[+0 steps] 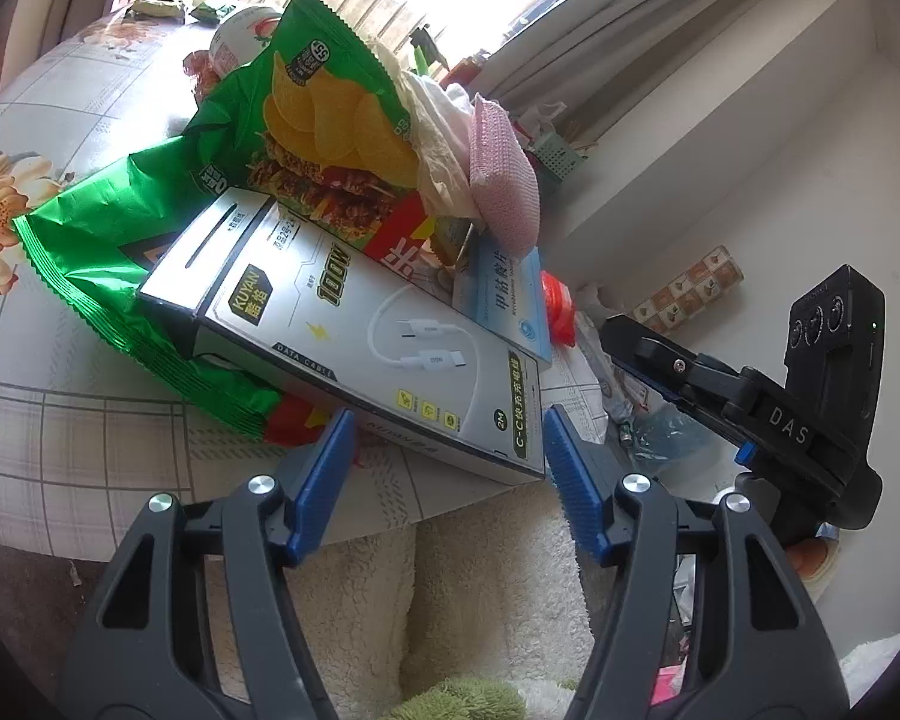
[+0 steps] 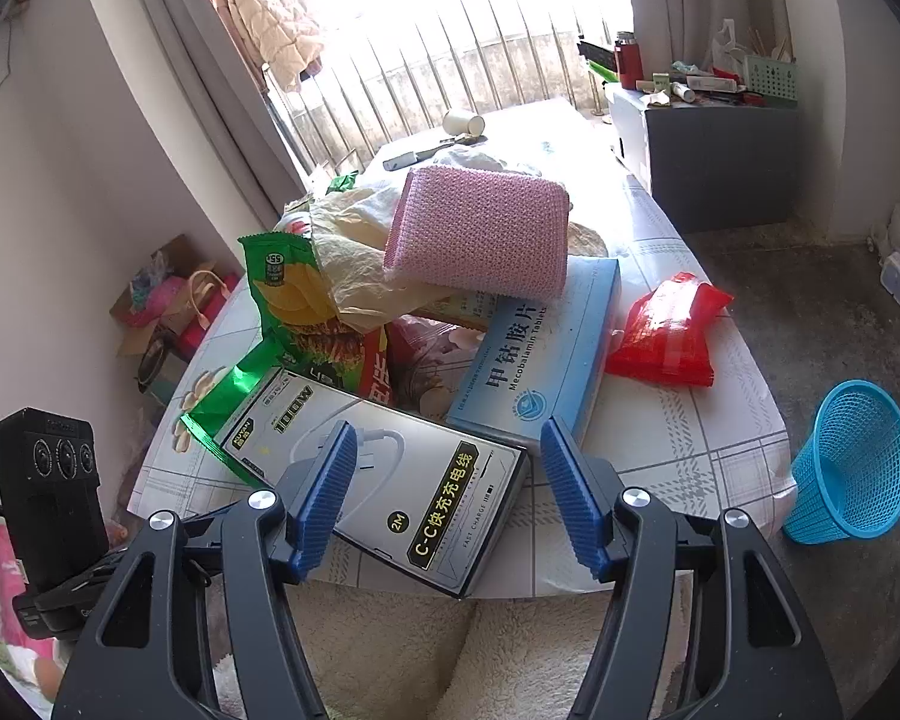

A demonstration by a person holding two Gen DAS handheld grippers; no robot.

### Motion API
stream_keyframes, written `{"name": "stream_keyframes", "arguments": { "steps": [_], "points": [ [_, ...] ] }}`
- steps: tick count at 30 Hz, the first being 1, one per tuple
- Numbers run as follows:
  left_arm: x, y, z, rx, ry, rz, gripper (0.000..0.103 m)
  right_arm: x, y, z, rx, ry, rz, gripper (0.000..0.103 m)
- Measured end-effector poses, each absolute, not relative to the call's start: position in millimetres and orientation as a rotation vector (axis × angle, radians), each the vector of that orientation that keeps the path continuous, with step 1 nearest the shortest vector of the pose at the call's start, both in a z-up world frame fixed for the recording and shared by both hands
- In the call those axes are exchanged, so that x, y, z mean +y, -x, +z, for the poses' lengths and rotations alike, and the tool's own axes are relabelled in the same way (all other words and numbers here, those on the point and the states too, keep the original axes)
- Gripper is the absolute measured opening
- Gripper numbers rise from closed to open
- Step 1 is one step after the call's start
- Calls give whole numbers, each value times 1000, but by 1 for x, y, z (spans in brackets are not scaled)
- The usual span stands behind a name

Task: Collect trash
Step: 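Grasp the white charger box with the left tool while the right tool reaches the red packet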

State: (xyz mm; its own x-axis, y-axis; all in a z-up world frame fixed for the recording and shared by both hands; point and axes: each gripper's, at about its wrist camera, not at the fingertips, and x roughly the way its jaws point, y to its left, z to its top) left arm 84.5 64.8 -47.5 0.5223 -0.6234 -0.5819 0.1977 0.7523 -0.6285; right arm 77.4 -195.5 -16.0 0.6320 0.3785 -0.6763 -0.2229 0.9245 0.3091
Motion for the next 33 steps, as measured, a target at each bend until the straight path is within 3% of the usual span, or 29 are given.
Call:
{"name": "stream_keyframes", "arguments": {
  "steps": [9, 16, 19, 21, 30, 33],
  "points": [
    [64, -110, -75, 924, 617, -503, 64, -190, -101, -61, 949, -236, 388, 35],
    [67, -115, -75, 900, 724, -499, 66, -195, -100, -63, 972, -272, 459, 35],
    [66, -116, -77, 898, 722, -481, 57, -196, -96, -62, 974, -281, 485, 35],
    [67, -112, -81, 913, 717, -455, 40, -193, -93, -61, 973, -276, 492, 35],
    [73, -108, -80, 892, 752, -490, 35, -208, -98, -27, 904, -305, 478, 36],
    [77, -104, -77, 870, 757, -514, 32, -223, -109, -16, 873, -335, 423, 46]
  ]
}}
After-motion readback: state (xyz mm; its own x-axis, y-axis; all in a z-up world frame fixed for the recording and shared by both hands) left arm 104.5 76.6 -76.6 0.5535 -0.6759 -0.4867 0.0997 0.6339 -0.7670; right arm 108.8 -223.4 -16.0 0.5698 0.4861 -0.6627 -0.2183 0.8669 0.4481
